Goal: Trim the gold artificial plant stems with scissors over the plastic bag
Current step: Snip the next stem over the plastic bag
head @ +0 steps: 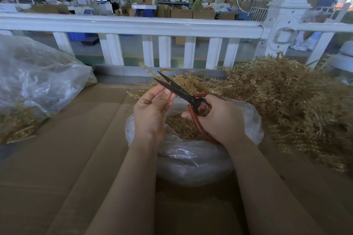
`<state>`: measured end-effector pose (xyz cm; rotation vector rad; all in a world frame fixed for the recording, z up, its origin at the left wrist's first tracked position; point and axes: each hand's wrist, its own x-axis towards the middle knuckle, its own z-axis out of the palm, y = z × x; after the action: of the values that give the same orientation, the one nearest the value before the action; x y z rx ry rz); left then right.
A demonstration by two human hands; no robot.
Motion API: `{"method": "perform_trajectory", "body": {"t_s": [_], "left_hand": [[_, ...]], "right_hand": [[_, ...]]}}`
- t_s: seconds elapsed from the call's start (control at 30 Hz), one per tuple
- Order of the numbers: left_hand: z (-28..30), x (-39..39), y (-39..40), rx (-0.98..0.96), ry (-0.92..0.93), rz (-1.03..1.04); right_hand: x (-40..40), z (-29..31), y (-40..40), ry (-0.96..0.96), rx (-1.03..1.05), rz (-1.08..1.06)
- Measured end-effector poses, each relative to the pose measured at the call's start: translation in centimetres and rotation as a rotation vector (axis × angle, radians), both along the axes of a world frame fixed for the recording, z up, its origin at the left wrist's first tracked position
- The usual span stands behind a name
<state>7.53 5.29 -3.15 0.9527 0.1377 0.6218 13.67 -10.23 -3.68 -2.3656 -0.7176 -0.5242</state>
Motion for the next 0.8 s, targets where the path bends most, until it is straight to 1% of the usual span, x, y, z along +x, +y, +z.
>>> {"method": "perform_trajectory", "body": {"t_s": [0.1, 0.37, 0.8], "left_hand": [[0.04, -0.04, -0.11, 0.03, 0.006, -0.045], [0.26, -0.17, -0.09, -0.001, 0.002, -0.094], [0.39, -0.15, -0.23, -0.026, -0.002, -0.108]], "right_hand": [[-0.12, 0.12, -0.07, -0.016, 0.0, -0.012], [-0.48, 0.39, -0.1, -0.041, 0.032, 0.012], [-0.09, 0.21, 0.0, -0.032, 0.024, 0.037]]}}
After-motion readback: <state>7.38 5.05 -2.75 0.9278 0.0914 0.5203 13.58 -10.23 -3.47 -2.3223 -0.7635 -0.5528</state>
